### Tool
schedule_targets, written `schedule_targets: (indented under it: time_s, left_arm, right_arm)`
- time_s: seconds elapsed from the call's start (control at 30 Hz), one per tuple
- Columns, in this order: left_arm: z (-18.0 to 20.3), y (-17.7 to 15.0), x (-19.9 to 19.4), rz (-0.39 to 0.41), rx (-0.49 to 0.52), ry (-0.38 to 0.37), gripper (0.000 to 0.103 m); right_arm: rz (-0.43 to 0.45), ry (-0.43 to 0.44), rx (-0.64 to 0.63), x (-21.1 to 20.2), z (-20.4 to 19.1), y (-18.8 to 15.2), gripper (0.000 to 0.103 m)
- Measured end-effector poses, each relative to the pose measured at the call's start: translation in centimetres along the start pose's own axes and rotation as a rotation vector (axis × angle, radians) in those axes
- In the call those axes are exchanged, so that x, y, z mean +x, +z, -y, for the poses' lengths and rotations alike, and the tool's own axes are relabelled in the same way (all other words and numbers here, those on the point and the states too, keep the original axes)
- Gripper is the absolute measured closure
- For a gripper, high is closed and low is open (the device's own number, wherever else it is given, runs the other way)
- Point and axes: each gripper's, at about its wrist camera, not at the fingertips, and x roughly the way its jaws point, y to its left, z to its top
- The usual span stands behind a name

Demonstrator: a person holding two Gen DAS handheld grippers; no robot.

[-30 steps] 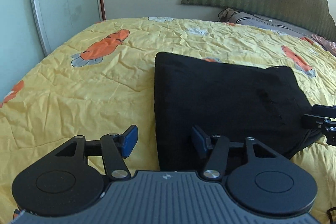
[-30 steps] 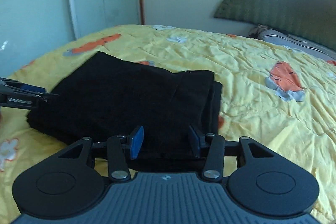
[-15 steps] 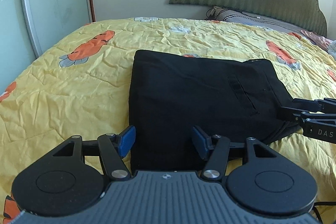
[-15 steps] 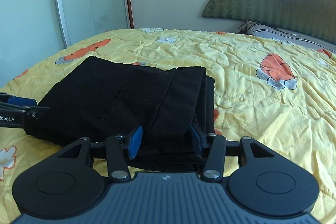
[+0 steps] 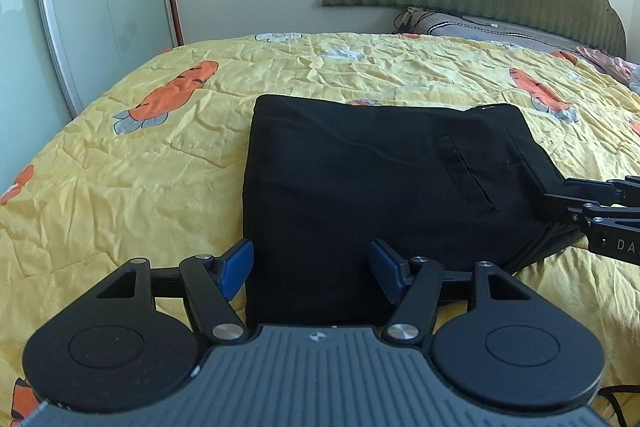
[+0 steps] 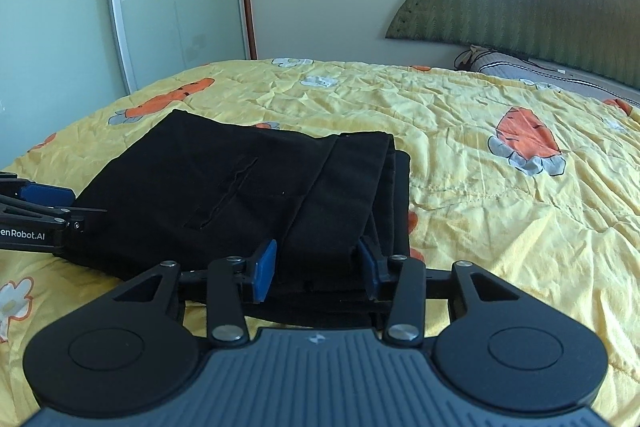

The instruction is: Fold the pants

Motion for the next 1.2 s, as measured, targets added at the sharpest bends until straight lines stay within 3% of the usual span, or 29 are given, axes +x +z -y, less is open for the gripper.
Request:
schedule_targets:
  time_s: [0.23,0.33,0.47,0.53,0.6,0.7,0.8,0.9,1.07,1.2]
  left_arm:
    - [-0.1,0.0,-0.4,-0.003,0.006,0.001,0.035]
    - [-0.4,0.0,-1.9,0.036,-0.019,-0.034,0.035]
    - [0.2,-0.4,-2.2,0.022,-0.022,-0.093,0.035]
    - [0.9,-1.1,-1.4,-0.003,-0.006,-0.102,0.034]
    - [1.2,-1.7,-0.9,0.009,0.010,-0.082,0.032]
    - [0.8,-1.8,-1.6,0.020,-0.003,-0.090,0.033]
    - [0.2,-2.0,-1.7,0.019,-0.018,-0.106,0.032]
    - [-0.2,-2.1,-0.7,-0.003,-0.047,-0.117,0.031]
    - [0.1,-2.0,-1.2,-0.001,-0.042,-0.098,0.031]
    - [0.3,-2.1,-1.3,-0.004,-0.052,-0.093,0.029]
  right_arm:
    - [0.003,-0.018,0.002,0.0,0.2,-0.2,0.060]
    - [0.004,-0.050,0.000,-0.4,0.1,-0.2,0.057]
    - [0.115,-0.149,-0.061,-2.8,-1.7,0.0,0.057]
    - [0.145,-0.120,-0.129,-3.4,-3.0,-0.2,0.057]
    - [0.090,-0.067,-0.170,-2.5,-3.7,-0.5,0.057]
    - [0.018,-0.078,-0.163,-0.5,-3.2,-1.3,0.057]
    - [0.021,-0.094,-0.113,-1.4,-2.9,-0.8,0.057]
    - [0.048,-0.037,-0.102,-1.9,-3.1,-0.7,0.057]
    - [0.002,-0.080,-0.129,-0.7,-3.5,-1.3,0.057]
    - [0.046,-0.050,-0.106,-2.2,-4.1,-0.9,0.055]
